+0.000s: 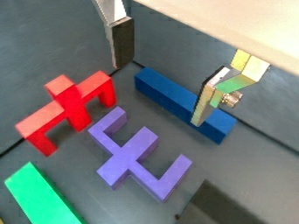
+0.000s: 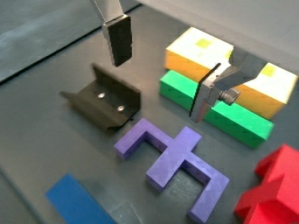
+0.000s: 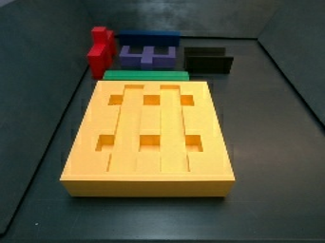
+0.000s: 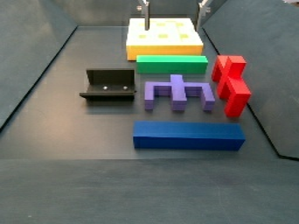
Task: Pick up the green object. Move up. Move to above the board. Insert the green object.
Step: Pick up the green object.
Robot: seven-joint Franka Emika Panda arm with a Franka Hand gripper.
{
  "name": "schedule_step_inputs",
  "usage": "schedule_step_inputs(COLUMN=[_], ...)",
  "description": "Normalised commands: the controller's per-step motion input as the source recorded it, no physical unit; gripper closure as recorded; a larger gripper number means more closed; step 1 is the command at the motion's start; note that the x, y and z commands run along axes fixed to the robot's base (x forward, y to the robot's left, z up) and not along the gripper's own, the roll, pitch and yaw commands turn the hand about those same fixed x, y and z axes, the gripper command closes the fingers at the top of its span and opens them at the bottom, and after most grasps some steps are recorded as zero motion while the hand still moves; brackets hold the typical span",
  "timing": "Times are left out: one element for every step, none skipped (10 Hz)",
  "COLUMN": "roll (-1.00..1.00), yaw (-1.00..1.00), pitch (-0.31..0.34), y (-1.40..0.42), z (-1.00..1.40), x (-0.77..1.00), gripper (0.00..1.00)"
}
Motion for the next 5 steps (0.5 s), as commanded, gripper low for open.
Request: schedule_step_inputs(roll=[-0.21,-0.17,-0.08,0.0,0.08], yaw=[-0.89,-0.92,-0.94,-0.89,-0.44], pitch=[-0.246,-0.183,-0.076,-0.004,0.0], y=[-0.07,-0.08,-0.16,-0.28,-0.41], z=[-0.11,-0.05,0.0,0.0,0.0], x=[-0.01,0.0,0.0,0.02,0.23], gripper=[0.0,0.0,0.0,0.0,0.0])
